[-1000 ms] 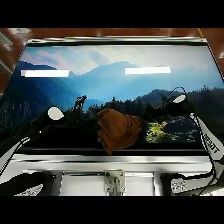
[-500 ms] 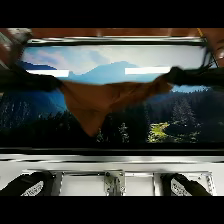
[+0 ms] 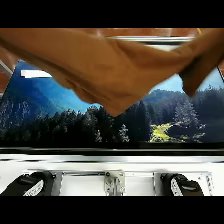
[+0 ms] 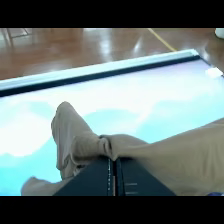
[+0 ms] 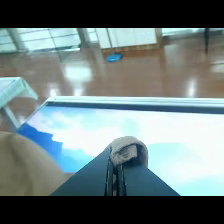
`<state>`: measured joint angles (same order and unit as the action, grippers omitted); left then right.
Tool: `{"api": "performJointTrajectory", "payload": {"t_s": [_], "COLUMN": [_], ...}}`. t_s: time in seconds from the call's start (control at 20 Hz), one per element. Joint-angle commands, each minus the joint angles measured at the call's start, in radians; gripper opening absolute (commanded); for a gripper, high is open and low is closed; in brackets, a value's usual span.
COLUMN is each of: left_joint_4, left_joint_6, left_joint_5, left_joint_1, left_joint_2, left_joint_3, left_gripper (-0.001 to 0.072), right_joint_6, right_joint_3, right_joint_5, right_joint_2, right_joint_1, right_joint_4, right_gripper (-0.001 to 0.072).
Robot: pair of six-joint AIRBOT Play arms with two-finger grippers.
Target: Fold the shirts.
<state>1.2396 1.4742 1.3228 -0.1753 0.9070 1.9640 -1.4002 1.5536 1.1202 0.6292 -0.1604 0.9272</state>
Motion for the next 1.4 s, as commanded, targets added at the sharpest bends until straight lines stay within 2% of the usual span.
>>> {"api": "performJointTrajectory", "payload": {"t_s": [0.0, 0.1, 0.15, 0.25, 0.35, 0.4, 0.5, 0.55, 0.65, 0.75, 0.85, 1.0, 1.15, 1.25, 1.3, 1.35], "left_joint_4": [0.039, 0.093, 0.129, 0.226, 0.289, 0.288, 0.244, 0.214, 0.2, 0.162, 0.053, -0.108, -0.252, -0.264, -0.262, -0.261], "left_joint_6": [-0.014, -0.014, -0.014, -0.061, -0.113, -0.113, -0.11, -0.109, -0.109, -0.06, -0.055, 0.055, 0.097, 0.154, 0.155, 0.17], "left_joint_5": [0.245, 0.391, 0.416, 0.328, 0.142, 0.087, 0.081, 0.08, 0.036, -0.096, -0.225, -0.351, -0.253, -0.131, -0.088, -0.047], "left_joint_1": [0.0, 0.0, 0.0, 0.001, 0.001, 0.001, 0.0, 0.0, 0.0, 0.0, 0.0, 0.0, -0.016, -0.031, -0.028, -0.011], "left_joint_2": [-0.036, -0.035, -0.035, -0.027, 0.014, 0.055, 0.171, 0.238, 0.376, 0.522, 0.634, 0.758, 0.888, 0.95, 0.957, 0.949], "left_joint_3": [0.026, 0.013, -0.006, -0.065, -0.121, -0.134, -0.156, -0.178, -0.204, -0.188, -0.15, -0.143, -0.143, -0.143, -0.143, -0.138], "left_gripper": [0.0035, 0.0034, 0.0035, 0.0035, 0.0034, 0.0034, 0.0034, 0.0035, 0.0034, 0.0035, 0.0035, 0.0036, 0.0036, 0.0037, 0.0121, 0.0463], "right_joint_6": [-0.083, -0.089, -0.089, -0.126, -0.145, -0.146, -0.14, -0.116, -0.064, -0.029, -0.024, -0.028, -0.028, -0.028, -0.028, -0.028], "right_joint_3": [0.01, 0.009, 0.009, -0.008, -0.072, -0.123, -0.249, -0.312, -0.432, -0.504, -0.542, -0.544, -0.544, -0.544, -0.544, -0.541], "right_joint_5": [0.212, 0.36, 0.408, 0.459, 0.491, 0.505, 0.492, 0.462, 0.308, 0.078, -0.117, -0.216, -0.2, -0.185, -0.19, -0.194], "right_joint_2": [-0.093, -0.097, -0.086, -0.04, 0.034, 0.08, 0.16, 0.194, 0.262, 0.34, 0.412, 0.518, 0.612, 0.652, 0.655, 0.653], "right_joint_1": [0.0, 0.0, 0.0, 0.0, 0.0, 0.0, 0.0, 0.0, 0.0, 0.0, 0.0, 0.0, 0.036, 0.09, 0.121, 0.145], "right_joint_4": [0.176, 0.285, 0.334, 0.369, 0.273, 0.209, 0.137, 0.139, 0.179, 0.187, 0.169, 0.079, 0.079, 0.082, 0.087, 0.097], "right_gripper": [0.0051, 0.0051, 0.0051, 0.0051, 0.0051, 0.0051, 0.0051, 0.0051, 0.0051, 0.0051, 0.0051, 0.0051, 0.0051, 0.0051, 0.0051, 0.0051]}}
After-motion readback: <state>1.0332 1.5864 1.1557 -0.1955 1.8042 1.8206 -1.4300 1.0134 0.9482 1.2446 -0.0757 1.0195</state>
